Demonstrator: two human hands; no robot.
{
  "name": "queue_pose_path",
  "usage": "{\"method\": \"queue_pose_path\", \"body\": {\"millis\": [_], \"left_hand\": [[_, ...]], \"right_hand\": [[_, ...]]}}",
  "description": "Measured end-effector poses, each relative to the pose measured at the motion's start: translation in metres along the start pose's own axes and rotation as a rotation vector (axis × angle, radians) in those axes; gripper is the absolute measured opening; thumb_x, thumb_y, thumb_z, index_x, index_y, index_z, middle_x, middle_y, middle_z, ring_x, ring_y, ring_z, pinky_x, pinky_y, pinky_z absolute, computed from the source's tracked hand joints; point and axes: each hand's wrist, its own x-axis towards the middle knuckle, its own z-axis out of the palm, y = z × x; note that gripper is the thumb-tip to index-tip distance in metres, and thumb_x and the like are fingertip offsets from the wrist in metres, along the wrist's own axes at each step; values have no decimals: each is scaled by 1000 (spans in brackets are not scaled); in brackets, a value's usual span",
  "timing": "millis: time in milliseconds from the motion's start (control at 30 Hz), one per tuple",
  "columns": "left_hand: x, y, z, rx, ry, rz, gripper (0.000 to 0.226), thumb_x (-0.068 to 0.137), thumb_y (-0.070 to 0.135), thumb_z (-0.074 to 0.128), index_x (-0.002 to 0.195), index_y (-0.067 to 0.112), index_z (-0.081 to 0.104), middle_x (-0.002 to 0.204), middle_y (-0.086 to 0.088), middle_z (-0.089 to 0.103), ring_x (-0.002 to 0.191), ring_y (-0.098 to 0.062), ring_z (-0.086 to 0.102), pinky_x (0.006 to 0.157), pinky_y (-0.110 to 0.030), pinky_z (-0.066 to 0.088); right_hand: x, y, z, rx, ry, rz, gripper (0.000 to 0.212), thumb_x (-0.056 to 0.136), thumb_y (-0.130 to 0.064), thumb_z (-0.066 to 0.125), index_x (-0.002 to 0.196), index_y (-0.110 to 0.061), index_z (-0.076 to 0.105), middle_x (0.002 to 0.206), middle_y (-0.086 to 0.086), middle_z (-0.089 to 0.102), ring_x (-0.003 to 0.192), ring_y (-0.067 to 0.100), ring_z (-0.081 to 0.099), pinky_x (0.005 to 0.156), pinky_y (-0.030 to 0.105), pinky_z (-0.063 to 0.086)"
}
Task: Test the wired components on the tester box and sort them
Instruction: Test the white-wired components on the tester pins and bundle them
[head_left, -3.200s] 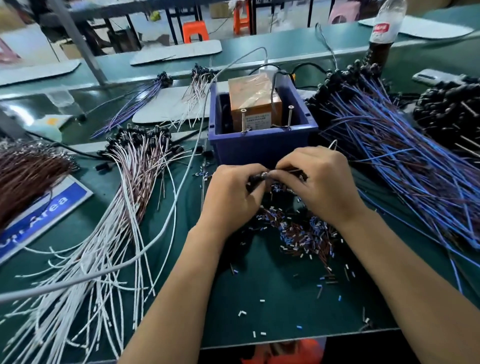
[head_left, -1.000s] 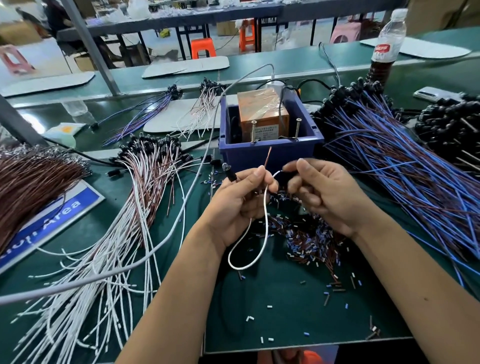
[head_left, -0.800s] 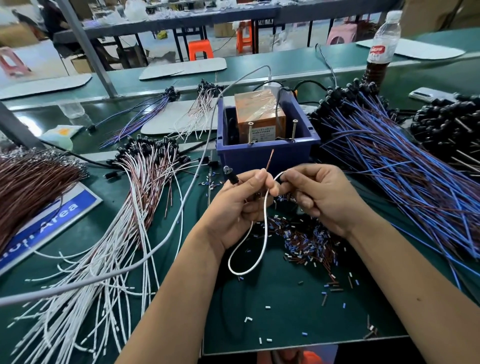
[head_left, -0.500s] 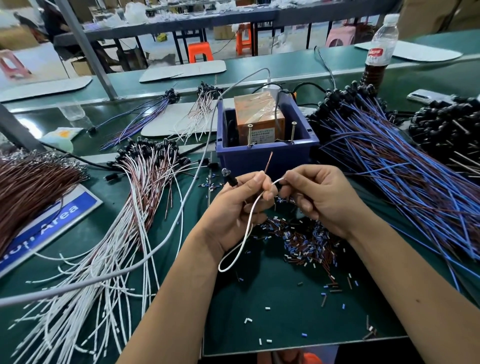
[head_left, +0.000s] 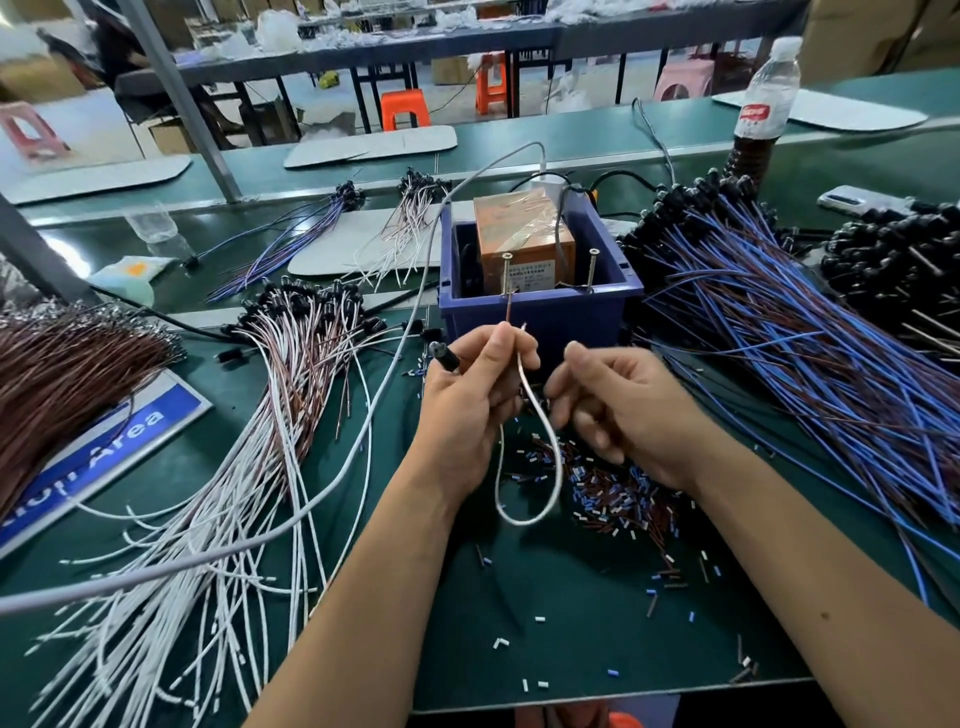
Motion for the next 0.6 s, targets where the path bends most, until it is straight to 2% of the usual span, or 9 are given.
{"method": "queue_pose_path", "body": {"millis": [33, 100, 200, 300, 367, 433, 500, 600], "left_hand": [[0, -1, 1, 1, 33, 26, 21, 93, 37, 64, 83, 23, 76, 82, 1, 69, 68, -9, 56, 59, -20, 49], [1, -2, 0, -11, 43, 72, 20, 92, 38, 67, 86, 21, 77, 86, -2, 72, 66, -12, 65, 56, -25, 54], [2, -5, 1, 57, -28, 119, 24, 99, 36, 67, 92, 14, 75, 84, -7, 70, 57, -16, 59, 49, -27, 51], [1, -7, 3, 125, -67, 169, 27, 100, 37, 66, 95, 11, 74, 75, -8, 66, 55, -15, 59, 54, -27, 51], [1, -7, 2, 165, -67, 202, 29, 100, 40, 65, 95, 13, 75, 80, -11, 66, 65, -21, 61, 63, -34, 52], [2, -9, 1, 290, 6, 295, 25, 102, 38, 63, 94, 18, 75, 79, -3, 64, 71, -18, 59, 68, -37, 48], [2, -11, 2, 438, 147, 483, 21, 105, 29, 60, 93, 19, 75, 86, 2, 61, 75, -14, 58, 70, -30, 44], [2, -12, 4, 585, 344, 730, 19, 106, 17, 58, 94, 16, 73, 98, -4, 61, 84, -28, 63, 71, -36, 48]], "right_hand": [[-2, 1, 3, -14, -65, 30, 45, 92, -51, 62, 86, -8, 74, 72, 18, 69, 37, 10, 46, 33, 18, 33], [-4, 2, 9, -21, -151, 43, 46, 95, -50, 63, 88, -6, 75, 73, 19, 70, 37, 9, 47, 32, 18, 34], [-4, 4, 13, 64, -177, 15, 47, 92, -47, 66, 94, -1, 75, 72, 20, 67, 36, 8, 46, 32, 17, 33], [-4, 2, 11, 224, -235, 15, 38, 95, -42, 64, 96, -7, 78, 76, 16, 72, 38, 6, 48, 35, 16, 29], [-5, 1, 9, 245, -284, 18, 30, 96, -35, 65, 95, -8, 77, 76, 14, 72, 39, 5, 49, 36, 15, 29], [-6, 0, 9, 222, -274, 3, 23, 98, -29, 64, 92, -9, 76, 73, 12, 69, 39, 4, 47, 34, 15, 32], [-6, -1, 9, 214, -206, -45, 24, 100, -24, 59, 89, -8, 74, 69, 11, 65, 38, 6, 43, 34, 15, 29], [-7, -4, 10, 226, -143, -119, 27, 101, -20, 54, 85, -7, 71, 64, 11, 60, 36, 9, 38, 35, 15, 25]]}}
